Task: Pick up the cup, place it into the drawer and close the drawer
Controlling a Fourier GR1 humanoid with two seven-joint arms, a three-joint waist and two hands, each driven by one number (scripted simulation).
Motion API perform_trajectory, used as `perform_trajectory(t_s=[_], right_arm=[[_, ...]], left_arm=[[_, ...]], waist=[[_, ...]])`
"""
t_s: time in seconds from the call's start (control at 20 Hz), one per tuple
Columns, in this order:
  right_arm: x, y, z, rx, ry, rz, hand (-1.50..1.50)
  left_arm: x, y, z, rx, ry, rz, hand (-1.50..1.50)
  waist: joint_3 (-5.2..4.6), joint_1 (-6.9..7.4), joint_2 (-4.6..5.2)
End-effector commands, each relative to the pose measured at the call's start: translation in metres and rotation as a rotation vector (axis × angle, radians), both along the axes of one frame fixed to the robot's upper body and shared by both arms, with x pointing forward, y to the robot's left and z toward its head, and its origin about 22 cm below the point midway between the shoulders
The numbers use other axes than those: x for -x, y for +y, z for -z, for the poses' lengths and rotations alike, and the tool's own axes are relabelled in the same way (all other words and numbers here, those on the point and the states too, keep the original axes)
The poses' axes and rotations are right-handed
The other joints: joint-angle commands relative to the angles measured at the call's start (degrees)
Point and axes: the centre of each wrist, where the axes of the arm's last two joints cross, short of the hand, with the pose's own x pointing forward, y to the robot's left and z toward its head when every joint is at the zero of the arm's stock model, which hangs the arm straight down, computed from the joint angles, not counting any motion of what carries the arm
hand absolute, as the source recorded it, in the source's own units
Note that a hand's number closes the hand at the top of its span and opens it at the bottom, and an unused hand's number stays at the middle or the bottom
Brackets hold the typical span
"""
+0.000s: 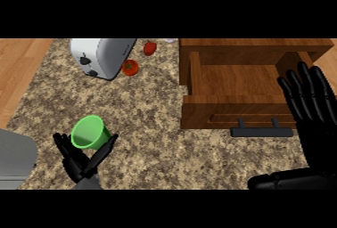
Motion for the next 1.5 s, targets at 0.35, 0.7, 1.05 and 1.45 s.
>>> perform_trajectory(t_s=[0.35,0.7,1.05,1.45], right_arm=[[-0.006,-0.003,-0.012,-0.013,0.001,0.0,-1.5],[-0.009,0.004,-0.011,-0.007,0.002,0.008,-1.5],[0.004,-0.009,-0.012,0.011,-0.007,0.006,-1.5],[-0.006,0.005,-0.015,-0.012,-0.019,0.012,-1.5]], left_arm=[[0.001,-0.008,0.009,0.066,-0.191,0.127,1.5],[-0.017,-0.009,0.008,-0.009,-0.248,0.112,1.5],[-0.028,0.0,-0.01,-0.127,-0.262,0.164,1.5],[-0.047,0.036,-0.036,-0.067,-0.334,0.752,1.5]], waist=[[-0.02,-0.06,0.01],[-0.04,-0.2,0.09],[0.02,-0.07,-0.1],[-0.03,-0.05,-0.06]])
